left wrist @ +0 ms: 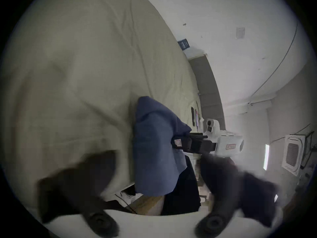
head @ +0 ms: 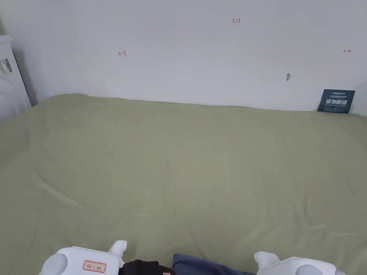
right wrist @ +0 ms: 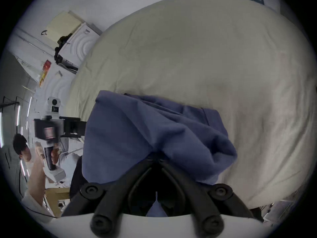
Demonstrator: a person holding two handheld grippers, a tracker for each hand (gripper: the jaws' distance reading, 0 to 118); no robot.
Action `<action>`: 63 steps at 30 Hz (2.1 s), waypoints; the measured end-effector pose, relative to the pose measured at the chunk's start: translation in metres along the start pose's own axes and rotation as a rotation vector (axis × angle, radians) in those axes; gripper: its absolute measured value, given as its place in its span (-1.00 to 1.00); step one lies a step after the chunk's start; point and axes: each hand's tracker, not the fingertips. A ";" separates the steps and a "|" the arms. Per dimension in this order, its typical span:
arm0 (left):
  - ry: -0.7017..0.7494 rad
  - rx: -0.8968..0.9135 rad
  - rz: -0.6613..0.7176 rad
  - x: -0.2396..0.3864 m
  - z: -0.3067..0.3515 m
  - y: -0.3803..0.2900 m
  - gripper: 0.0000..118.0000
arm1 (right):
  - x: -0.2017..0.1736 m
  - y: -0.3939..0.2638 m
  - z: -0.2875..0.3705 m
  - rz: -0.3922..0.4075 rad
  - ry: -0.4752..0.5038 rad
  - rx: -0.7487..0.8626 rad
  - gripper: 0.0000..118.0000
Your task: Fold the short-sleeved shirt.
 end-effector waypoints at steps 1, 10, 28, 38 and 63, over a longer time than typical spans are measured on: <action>-0.032 0.005 0.000 -0.002 -0.004 0.000 1.00 | -0.001 0.000 0.000 0.002 -0.004 -0.001 -1.00; -0.143 -0.009 0.046 -0.014 -0.050 0.005 1.00 | 0.003 -0.003 0.000 -0.014 0.011 0.011 -1.00; -0.049 -0.056 -0.059 -0.008 -0.041 -0.001 -0.58 | -0.015 -0.003 0.009 0.002 -0.011 0.038 -1.00; -0.035 0.082 -0.095 -0.028 0.070 0.024 -0.58 | -0.130 0.016 0.003 0.127 -0.082 0.109 -1.00; 0.375 0.192 0.018 -0.193 0.413 0.097 -0.58 | -0.411 0.092 -0.154 0.218 0.072 0.059 -1.00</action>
